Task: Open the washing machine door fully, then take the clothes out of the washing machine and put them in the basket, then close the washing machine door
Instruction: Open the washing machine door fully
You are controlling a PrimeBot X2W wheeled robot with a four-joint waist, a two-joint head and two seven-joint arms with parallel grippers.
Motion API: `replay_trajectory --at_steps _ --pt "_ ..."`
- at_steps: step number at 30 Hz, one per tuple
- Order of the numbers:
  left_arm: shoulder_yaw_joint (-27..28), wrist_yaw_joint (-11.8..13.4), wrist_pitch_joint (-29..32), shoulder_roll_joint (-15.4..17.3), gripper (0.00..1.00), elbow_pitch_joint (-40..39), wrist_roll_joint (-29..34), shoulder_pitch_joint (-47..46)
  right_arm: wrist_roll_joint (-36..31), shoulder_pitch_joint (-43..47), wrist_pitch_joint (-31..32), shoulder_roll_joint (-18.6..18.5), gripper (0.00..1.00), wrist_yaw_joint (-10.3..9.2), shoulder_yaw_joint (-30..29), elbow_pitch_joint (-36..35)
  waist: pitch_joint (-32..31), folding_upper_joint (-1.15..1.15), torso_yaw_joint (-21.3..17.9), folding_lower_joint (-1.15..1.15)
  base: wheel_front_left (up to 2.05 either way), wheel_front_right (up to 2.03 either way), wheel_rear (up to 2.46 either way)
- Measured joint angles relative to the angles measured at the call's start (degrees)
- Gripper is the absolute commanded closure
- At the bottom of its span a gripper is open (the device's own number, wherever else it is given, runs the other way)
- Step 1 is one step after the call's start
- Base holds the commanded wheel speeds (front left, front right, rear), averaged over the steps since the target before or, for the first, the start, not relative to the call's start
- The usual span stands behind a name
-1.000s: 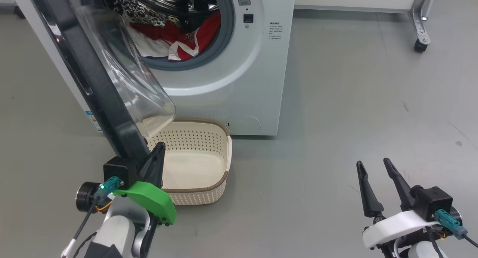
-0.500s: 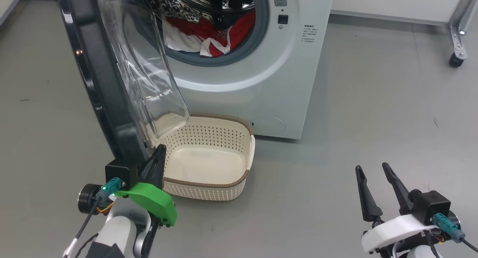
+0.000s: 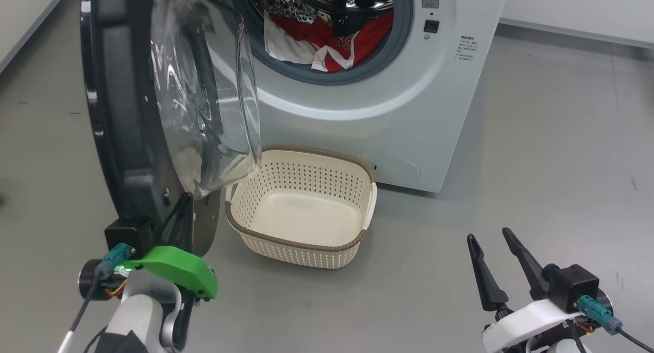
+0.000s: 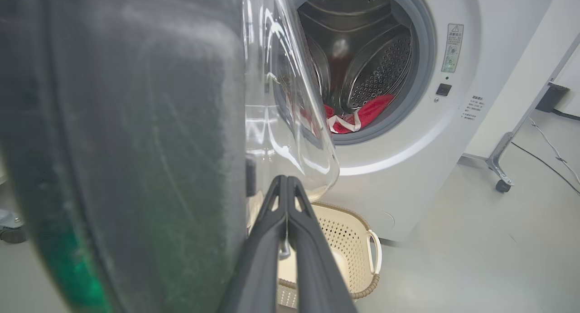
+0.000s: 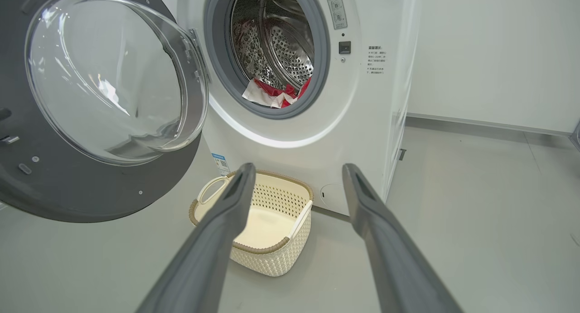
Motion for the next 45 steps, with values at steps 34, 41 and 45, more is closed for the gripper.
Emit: replay_trajectory --at_steps 34,41,45 --pt "21.3 4.1 -3.7 9.3 1.00 -1.3 -10.7 -3.7 -2.5 -5.3 1.4 -4.9 0.00 0.74 0.5 -2.6 15.2 0.00 0.6 0.00 0.00 0.00 0.00" --pt "23.0 4.1 -3.9 11.1 1.00 0.0 -11.5 -4.9 -2.5 -6.4 1.9 -5.8 0.00 0.99 0.2 -3.2 17.9 0.00 0.2 0.00 0.00 0.00 0.00" --pt "24.0 4.1 -4.0 11.9 1.00 1.0 -11.9 -5.8 -2.5 -6.9 2.1 -6.1 0.00 1.00 0.2 -3.5 19.1 0.00 0.0 0.00 0.00 0.00 0.00"
